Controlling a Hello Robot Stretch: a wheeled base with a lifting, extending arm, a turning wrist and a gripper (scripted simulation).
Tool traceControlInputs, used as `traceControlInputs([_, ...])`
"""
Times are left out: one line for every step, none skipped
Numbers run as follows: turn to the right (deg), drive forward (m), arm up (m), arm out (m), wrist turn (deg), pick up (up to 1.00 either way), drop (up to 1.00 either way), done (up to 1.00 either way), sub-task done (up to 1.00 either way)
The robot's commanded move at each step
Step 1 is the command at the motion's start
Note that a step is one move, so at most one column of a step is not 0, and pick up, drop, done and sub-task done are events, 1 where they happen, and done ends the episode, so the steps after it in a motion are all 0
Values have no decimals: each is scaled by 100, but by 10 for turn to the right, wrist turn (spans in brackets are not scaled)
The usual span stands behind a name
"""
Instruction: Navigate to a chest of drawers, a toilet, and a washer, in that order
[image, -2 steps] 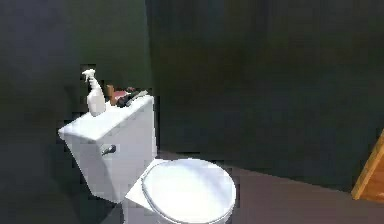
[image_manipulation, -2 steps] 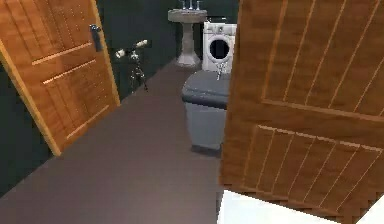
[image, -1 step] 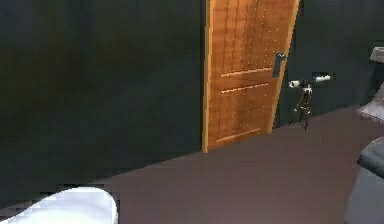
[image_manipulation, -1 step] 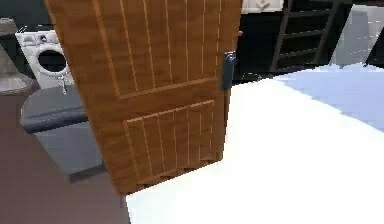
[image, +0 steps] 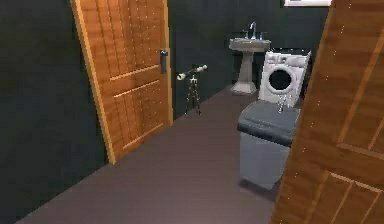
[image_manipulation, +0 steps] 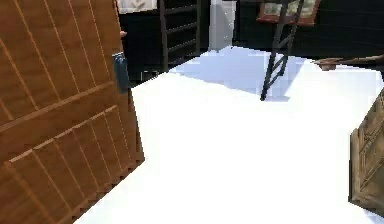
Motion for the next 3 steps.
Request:
traceControlInputs([0, 100, 0, 0, 0, 0, 0, 0, 0])
traceControlInputs([0, 55, 0, 0, 0, 0, 0, 0, 0])
traceControlInputs([300, 0, 0, 0, 0, 0, 0, 0, 0])
